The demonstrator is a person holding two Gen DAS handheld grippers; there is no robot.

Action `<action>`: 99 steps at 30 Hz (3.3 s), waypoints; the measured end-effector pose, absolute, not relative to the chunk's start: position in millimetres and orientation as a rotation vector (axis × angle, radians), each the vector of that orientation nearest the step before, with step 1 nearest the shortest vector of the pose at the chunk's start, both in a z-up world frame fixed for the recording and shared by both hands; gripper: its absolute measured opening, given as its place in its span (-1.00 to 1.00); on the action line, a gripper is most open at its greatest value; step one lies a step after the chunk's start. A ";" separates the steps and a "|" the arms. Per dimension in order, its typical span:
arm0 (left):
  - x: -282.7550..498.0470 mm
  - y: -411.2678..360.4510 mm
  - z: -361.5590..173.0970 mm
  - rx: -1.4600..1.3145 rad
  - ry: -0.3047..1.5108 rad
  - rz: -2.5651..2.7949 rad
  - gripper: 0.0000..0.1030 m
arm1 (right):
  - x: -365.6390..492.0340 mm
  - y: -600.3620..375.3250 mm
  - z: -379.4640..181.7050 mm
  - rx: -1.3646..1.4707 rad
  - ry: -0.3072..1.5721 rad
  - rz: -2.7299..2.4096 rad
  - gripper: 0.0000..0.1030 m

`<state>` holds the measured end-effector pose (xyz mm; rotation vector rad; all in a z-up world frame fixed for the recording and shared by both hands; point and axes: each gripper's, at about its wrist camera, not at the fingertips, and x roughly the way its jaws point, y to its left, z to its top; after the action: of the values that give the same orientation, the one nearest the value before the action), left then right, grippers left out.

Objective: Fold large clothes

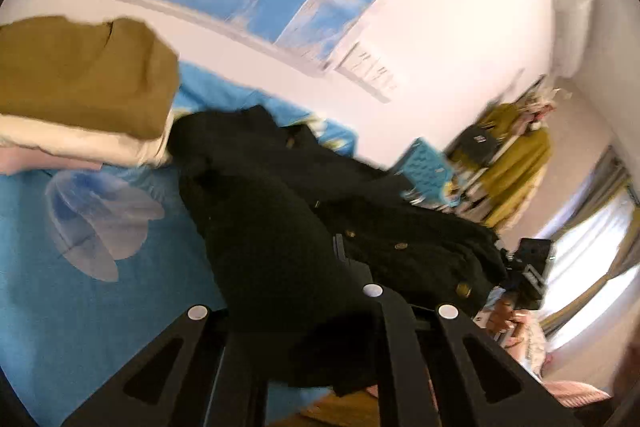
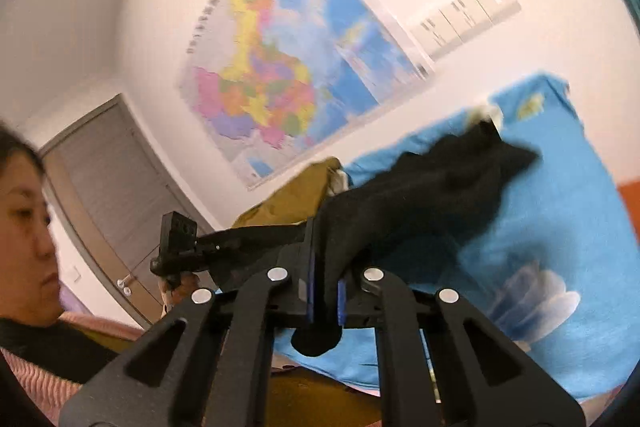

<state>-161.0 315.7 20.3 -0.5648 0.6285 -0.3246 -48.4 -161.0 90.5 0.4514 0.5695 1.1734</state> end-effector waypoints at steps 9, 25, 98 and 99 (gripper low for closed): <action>-174.9 319.1 -20.1 -0.677 0.761 -0.346 -0.87 | -61.0 -169.3 54.1 0.489 0.722 1.104 -0.85; -40.6 341.3 46.0 -0.557 0.791 -0.279 -0.85 | 81.5 -121.5 96.8 0.557 0.744 1.045 -0.85; 44.9 296.0 -56.9 -0.073 0.869 0.078 0.34 | 143.0 -58.0 -20.0 0.062 0.881 0.585 0.11; 41.4 293.7 -53.9 -0.063 0.859 0.086 0.34 | 135.5 -58.2 -11.0 0.054 0.854 0.585 0.11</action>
<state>41.4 293.7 -53.9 -0.0631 0.8587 0.0863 135.5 -58.2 -11.0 0.0542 0.8536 0.5847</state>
